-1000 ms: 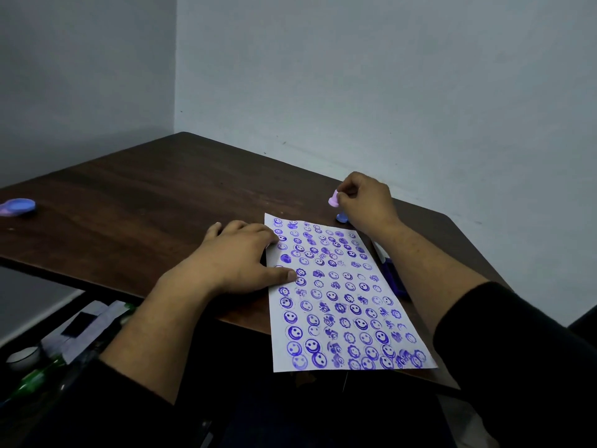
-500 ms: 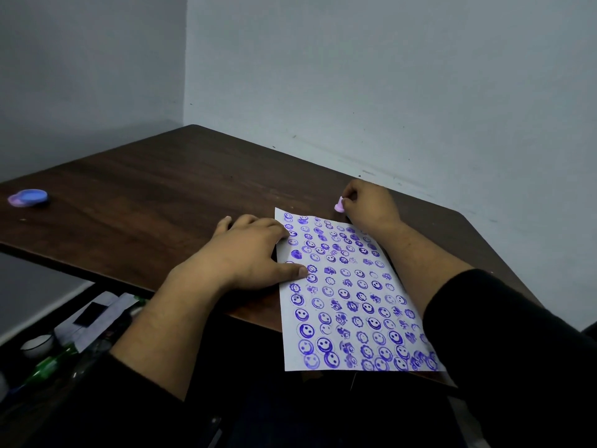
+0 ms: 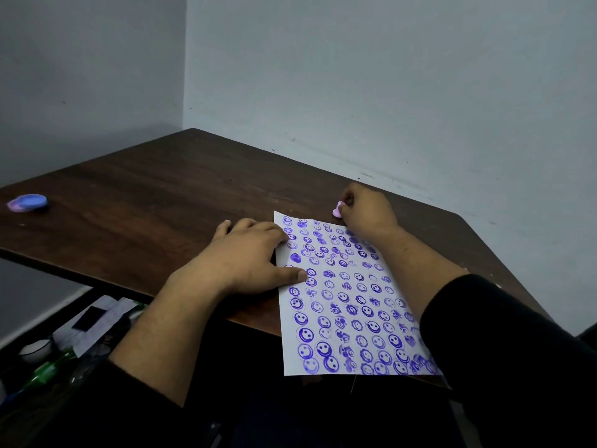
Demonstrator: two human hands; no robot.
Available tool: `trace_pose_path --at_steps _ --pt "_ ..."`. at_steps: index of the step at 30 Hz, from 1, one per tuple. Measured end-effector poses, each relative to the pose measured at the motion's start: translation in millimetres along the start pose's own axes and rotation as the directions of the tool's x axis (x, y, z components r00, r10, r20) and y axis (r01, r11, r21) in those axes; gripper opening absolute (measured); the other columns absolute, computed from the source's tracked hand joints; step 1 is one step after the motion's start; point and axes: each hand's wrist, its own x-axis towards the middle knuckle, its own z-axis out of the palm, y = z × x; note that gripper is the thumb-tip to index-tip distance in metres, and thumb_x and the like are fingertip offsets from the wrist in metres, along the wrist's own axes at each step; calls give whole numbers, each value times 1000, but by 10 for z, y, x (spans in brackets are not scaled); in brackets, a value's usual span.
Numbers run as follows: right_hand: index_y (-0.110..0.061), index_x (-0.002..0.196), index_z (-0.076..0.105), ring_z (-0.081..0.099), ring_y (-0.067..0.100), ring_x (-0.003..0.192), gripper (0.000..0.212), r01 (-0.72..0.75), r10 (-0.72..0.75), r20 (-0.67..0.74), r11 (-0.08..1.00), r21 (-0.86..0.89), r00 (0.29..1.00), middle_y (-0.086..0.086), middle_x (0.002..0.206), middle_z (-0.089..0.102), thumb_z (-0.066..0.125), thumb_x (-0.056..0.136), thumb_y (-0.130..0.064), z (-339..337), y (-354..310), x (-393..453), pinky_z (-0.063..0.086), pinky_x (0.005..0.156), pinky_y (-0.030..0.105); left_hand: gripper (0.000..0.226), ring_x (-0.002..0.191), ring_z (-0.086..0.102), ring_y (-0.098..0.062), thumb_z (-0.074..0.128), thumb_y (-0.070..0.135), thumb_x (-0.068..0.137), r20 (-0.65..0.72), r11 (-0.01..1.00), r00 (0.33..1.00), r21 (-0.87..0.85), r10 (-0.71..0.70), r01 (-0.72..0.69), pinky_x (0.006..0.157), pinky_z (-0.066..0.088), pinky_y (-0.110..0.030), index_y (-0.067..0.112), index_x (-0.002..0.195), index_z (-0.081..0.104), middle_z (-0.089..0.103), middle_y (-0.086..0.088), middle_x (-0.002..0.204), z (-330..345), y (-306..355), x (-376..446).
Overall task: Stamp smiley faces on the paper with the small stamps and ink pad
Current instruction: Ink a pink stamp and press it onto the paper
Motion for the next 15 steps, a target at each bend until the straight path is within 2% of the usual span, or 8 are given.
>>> trace_pose_path --at_steps 2,6,11,15 --pt "-27 107 65 71 19 103 10 -23 23 1 1000 12 1000 -14 93 80 66 98 -31 -30 5 -6 55 96 41 99 142 26 -14 35 95 64 4 1000 1000 5 -1 1 119 10 -56 38 144 44 38 18 153 0 1 5" --pt "-24 123 66 72 24 109 30 -39 40 -14 999 23 999 -2 116 78 68 95 -32 -136 45 -3 55 100 44 100 143 25 -14 35 95 64 7 1000 1000 9 -6 6 119 9 -55 38 145 43 37 19 154 3 5 6" --pt "-25 119 69 73 22 104 26 -38 45 -74 995 97 996 -4 113 77 66 93 -28 -297 130 -36 57 97 43 99 143 23 -13 34 95 66 12 1000 1000 26 -3 3 119 10 -54 39 147 41 36 21 155 1 6 7" --pt "-33 107 70 74 17 96 16 -58 70 -75 986 156 995 -11 105 76 67 91 -29 -444 298 -108 61 89 43 93 144 21 -13 32 95 68 21 999 1000 38 3 -4 119 9 -54 45 145 41 33 25 155 -1 12 2"
